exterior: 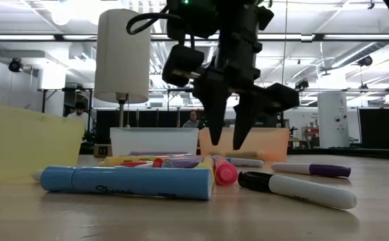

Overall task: Pick & Place Markers
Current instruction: Put the bottom pink highlighter into the transparent bin

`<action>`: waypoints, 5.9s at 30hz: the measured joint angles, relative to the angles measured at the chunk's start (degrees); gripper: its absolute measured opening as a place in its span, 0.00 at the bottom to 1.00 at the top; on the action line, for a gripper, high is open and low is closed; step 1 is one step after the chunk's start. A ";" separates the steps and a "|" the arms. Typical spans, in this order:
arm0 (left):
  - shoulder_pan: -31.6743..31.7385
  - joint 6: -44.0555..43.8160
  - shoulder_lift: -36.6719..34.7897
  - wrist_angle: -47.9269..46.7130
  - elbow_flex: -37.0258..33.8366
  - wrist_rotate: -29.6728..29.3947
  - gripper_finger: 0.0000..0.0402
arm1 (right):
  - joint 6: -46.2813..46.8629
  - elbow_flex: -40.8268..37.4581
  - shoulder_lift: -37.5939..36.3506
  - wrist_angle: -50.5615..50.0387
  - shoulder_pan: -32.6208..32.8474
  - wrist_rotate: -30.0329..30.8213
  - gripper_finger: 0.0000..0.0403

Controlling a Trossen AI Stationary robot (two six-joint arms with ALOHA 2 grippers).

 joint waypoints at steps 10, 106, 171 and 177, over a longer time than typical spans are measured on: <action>0.01 0.82 0.31 -0.12 0.00 0.04 0.37 | 0.80 -1.92 0.21 2.48 -1.06 1.26 0.33; -1.06 -1.19 5.76 -0.47 0.00 7.32 0.37 | -23.75 -4.05 -28.52 26.45 1.15 32.56 0.12; -3.15 -3.76 15.09 1.65 0.00 3.07 0.37 | -27.55 -3.33 -27.30 51.13 1.21 29.58 0.12; -3.10 -3.26 14.56 1.24 0.00 3.30 0.37 | -25.57 -3.33 -27.30 51.65 1.17 27.18 0.12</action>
